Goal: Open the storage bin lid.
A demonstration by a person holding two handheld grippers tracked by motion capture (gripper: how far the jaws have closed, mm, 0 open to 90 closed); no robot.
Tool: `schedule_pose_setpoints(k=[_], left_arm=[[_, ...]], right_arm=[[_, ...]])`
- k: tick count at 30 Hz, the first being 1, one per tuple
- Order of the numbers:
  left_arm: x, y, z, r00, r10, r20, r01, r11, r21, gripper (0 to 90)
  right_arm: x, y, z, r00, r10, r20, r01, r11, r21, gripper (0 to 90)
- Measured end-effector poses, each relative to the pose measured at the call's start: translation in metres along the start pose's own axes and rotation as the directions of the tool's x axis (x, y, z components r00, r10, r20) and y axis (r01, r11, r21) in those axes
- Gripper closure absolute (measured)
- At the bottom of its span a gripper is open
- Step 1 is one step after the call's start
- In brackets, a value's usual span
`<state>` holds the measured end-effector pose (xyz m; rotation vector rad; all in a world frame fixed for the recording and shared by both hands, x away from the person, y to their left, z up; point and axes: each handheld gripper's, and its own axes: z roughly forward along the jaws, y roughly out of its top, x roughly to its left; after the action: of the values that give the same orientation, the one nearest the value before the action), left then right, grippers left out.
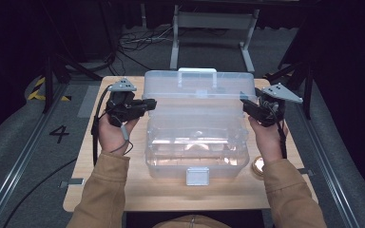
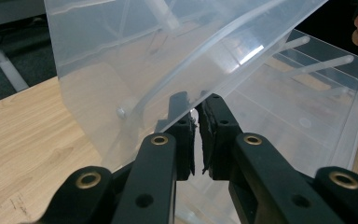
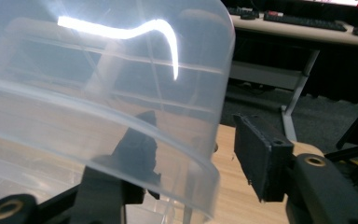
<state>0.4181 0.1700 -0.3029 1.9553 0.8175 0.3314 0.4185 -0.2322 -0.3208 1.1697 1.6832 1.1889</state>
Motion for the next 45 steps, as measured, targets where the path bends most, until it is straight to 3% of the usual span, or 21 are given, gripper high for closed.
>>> schedule_pose_setpoints(k=[6, 16, 24, 27, 30, 41, 45], left_arm=[[0.000, 0.000, 0.000, 1.0000, 0.000, 0.002, 0.000, 1.0000, 0.000, 83.0], [0.000, -0.001, 0.002, 1.0000, -0.001, 0.004, 0.001, 0.9999, 0.014, 81.0], [-0.001, -0.002, 0.000, 1.0000, -0.003, 0.008, 0.003, 0.9997, 0.025, 79.6], [0.001, -0.004, -0.001, 0.9990, -0.015, 0.042, 0.014, 0.9997, 0.021, 78.9], [0.001, -0.005, -0.003, 0.9981, -0.019, 0.059, 0.017, 0.9996, 0.023, 78.1], [-0.008, -0.007, -0.015, 0.9956, 0.032, 0.088, -0.037, 0.9977, 0.056, 75.3], [-0.013, -0.011, -0.024, 0.9900, 0.047, 0.133, -0.058, 0.9952, 0.080, 72.9]], right_arm=[[0.006, 0.002, 0.001, 0.9991, -0.002, 0.042, 0.004, 0.999, -0.044, 61.2], [0.005, 0.001, 0.003, 0.9964, 0.019, 0.083, -0.013, 0.998, -0.069, 70.7], [0.001, 0.000, 0.005, 0.9932, 0.079, 0.086, -0.071, 0.994, -0.085, 78.2], [0.000, 0.001, 0.008, 0.9918, 0.099, 0.080, -0.093, 0.992, -0.086, 78.7], [-0.001, 0.003, 0.010, 0.9923, 0.085, 0.091, -0.077, 0.993, -0.086, 81.5], [-0.004, 0.008, 0.015, 0.9927, 0.069, 0.099, -0.063, 0.996, -0.069, 83.1], [-0.003, 0.010, 0.018, 0.9919, 0.060, 0.112, -0.053, 0.997, -0.059, 83.6]])
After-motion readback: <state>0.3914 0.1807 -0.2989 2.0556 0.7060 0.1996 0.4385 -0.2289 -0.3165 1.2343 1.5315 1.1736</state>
